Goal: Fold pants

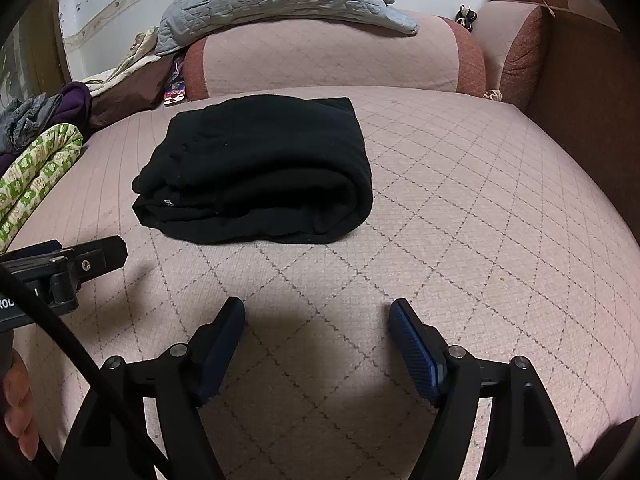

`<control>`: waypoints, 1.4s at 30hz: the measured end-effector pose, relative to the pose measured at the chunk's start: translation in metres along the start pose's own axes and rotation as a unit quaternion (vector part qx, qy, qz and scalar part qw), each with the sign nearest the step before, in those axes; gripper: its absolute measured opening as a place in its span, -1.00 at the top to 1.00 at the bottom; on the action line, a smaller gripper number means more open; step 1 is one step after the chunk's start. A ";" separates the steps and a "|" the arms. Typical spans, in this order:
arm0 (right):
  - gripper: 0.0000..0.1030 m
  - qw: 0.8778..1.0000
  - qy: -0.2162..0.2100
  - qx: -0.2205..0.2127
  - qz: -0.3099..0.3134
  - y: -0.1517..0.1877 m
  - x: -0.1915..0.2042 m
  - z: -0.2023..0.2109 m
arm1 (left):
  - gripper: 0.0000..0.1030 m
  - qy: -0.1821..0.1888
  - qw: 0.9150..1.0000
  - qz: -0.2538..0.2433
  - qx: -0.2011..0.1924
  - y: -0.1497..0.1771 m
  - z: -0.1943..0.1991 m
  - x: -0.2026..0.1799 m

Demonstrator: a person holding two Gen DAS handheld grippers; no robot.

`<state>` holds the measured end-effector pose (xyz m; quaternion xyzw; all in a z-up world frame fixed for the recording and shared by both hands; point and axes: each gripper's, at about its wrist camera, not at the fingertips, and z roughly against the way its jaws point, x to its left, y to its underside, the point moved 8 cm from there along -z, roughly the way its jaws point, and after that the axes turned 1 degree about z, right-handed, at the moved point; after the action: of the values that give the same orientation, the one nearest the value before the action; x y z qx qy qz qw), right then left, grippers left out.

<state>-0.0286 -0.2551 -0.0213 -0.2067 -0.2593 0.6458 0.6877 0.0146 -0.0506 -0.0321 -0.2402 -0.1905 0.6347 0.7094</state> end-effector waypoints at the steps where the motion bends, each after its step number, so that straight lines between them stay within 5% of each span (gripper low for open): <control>1: -0.54 1.000 0.000 0.000 0.000 0.000 0.000 0.000 | -1.00 -0.001 1.000 0.000 0.001 0.000 -0.001 0.000; 42: -0.61 1.000 0.008 -0.004 0.016 0.002 0.005 -0.001 | -1.00 0.021 1.000 0.002 0.015 0.006 -0.002 -0.006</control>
<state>-0.0292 -0.2504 -0.0224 -0.2188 -0.2534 0.6543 0.6780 0.0103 -0.0561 -0.0364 -0.2430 -0.1656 0.6335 0.7157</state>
